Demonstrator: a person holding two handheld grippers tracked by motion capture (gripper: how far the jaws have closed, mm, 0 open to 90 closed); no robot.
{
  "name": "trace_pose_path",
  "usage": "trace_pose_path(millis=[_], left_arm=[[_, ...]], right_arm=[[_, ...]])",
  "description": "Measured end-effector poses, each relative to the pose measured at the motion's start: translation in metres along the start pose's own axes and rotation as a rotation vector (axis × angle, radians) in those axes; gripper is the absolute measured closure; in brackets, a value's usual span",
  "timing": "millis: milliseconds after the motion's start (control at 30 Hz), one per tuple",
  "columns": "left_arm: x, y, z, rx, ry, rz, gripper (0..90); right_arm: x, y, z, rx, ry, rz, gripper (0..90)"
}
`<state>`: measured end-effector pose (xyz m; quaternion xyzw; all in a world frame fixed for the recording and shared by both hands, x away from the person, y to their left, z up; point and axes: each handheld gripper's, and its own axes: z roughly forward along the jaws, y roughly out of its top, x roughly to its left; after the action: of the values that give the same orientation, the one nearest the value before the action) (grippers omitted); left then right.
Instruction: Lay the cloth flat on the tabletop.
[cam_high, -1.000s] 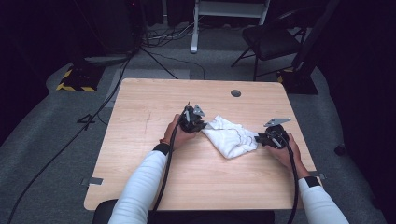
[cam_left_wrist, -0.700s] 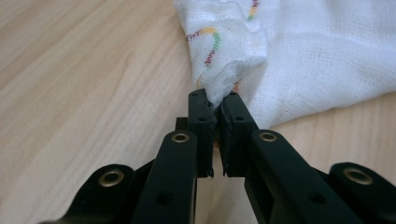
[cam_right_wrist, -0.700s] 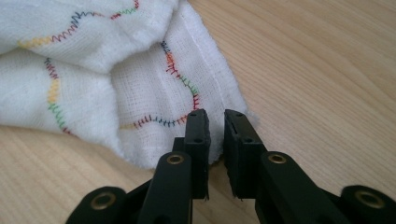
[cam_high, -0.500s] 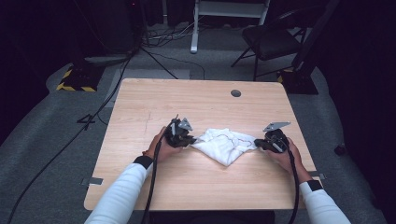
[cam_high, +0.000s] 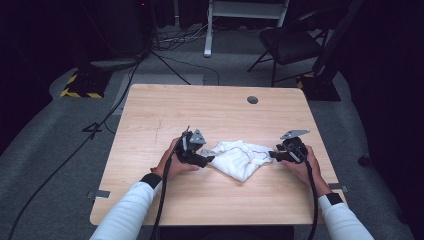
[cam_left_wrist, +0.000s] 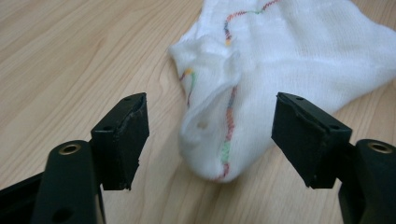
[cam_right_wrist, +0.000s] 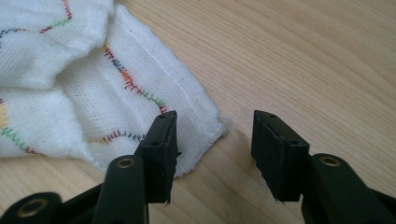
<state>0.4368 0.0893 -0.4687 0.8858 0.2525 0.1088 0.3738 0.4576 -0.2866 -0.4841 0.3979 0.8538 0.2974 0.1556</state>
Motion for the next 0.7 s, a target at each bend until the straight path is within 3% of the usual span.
trace_pose_path(millis=[100,200,300,367,467,500,567,633,700], left_arm=[[0.003,0.010,0.014,0.013,0.004,0.015,28.0],[0.008,0.015,0.023,0.048,0.010,0.046,32.9],[0.014,0.016,0.030,0.077,0.002,0.050,43.7],[0.016,0.016,0.030,0.083,-0.011,0.053,57.5],[0.022,0.014,0.032,0.101,0.001,0.049,71.1],[0.026,0.013,0.033,0.110,0.007,0.034,74.8],[0.029,0.011,0.032,0.110,0.008,0.029,78.7],[0.032,0.009,0.030,0.103,-0.001,0.017,85.6],[0.036,0.009,0.022,0.063,0.004,0.005,86.8]], right_arm=[[-0.003,0.000,0.003,-0.014,0.001,0.006,46.9],[-0.006,-0.001,0.003,-0.021,0.054,0.009,53.1],[-0.009,-0.001,0.003,-0.024,0.072,-0.002,54.9],[-0.009,-0.002,0.004,-0.033,0.076,-0.007,59.1],[-0.008,-0.001,0.004,-0.034,0.085,-0.010,64.7],[-0.006,0.000,0.004,-0.026,0.093,-0.015,71.6],[-0.005,0.000,0.004,-0.025,0.094,-0.012,74.0],[-0.003,0.001,0.004,-0.024,0.109,-0.010,83.2],[-0.002,0.002,0.004,-0.020,0.114,-0.016,87.0]])
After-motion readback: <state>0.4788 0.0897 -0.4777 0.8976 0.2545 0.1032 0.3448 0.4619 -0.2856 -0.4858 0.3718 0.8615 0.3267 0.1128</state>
